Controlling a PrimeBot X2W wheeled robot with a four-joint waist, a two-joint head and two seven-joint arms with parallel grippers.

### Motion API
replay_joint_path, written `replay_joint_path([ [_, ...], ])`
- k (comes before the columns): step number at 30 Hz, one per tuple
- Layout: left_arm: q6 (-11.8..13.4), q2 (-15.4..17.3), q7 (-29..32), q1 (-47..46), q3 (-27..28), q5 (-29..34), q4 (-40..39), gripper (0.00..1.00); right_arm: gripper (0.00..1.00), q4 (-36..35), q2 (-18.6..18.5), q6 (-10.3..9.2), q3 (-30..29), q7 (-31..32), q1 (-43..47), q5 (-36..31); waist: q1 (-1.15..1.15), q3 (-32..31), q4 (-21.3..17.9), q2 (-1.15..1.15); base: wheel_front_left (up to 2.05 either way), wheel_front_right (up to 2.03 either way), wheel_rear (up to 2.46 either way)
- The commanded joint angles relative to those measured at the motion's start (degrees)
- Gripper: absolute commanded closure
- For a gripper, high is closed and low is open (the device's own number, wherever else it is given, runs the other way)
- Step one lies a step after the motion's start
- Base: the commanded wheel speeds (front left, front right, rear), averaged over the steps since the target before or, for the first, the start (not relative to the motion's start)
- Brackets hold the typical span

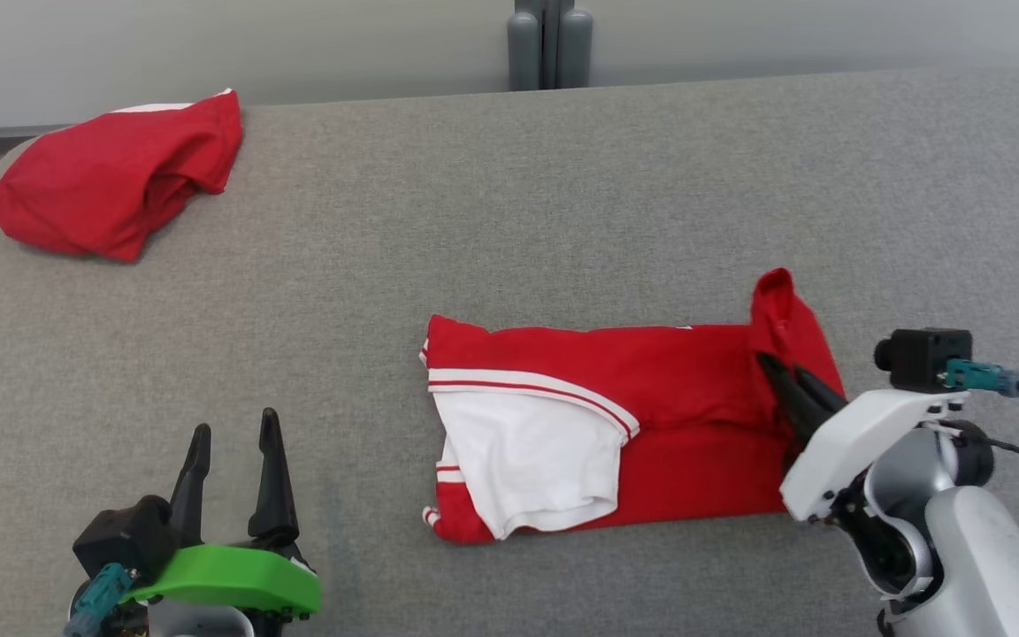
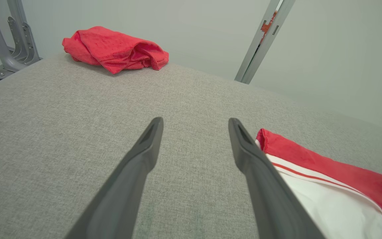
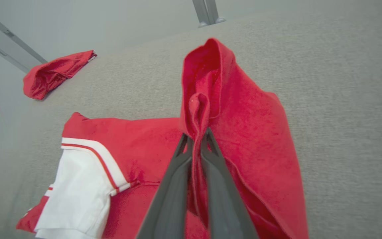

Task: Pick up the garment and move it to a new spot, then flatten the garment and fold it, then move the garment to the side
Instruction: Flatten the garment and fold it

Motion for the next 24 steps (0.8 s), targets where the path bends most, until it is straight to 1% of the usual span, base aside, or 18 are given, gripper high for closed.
replay_joint_path([
  [1,-0.1,0.3,0.0,-0.5,0.0,0.2,0.2,0.00,1.00,-0.9,0.7,-0.05,1.5,0.2,0.6,0.8,0.00,-0.5,1.1,0.00,0.00,0.00,0.00],
  [5,-0.2,0.2,0.0,-0.2,-0.3,0.1,0.3,0.00,1.00,-1.7,3.5,-0.04,6.9,0.1,-0.1,3.8,0.00,-0.9,2.7,0.00,0.00,0.00,0.00],
  [10,-0.5,-0.1,0.2,-0.6,-1.2,0.2,0.6,0.00,1.00,1.3,5.9,-0.04,12.3,-1.3,-2.4,7.0,0.00,-0.9,4.8,0.00,0.00,0.00,0.00],
  [16,-0.9,-0.6,0.1,-1.6,-1.8,0.3,1.1,0.00,1.00,7.7,6.8,-0.02,17.1,-3.7,-6.1,9.7,0.00,-0.3,6.8,0.00,0.00,0.00,0.00],
  [24,-1.0,-1.4,-0.3,-2.5,-2.2,0.6,2.0,0.00,1.00,16.7,7.0,-0.02,22.8,-8.1,-12.0,12.1,0.00,0.7,8.0,0.00,0.00,0.00,0.00],
])
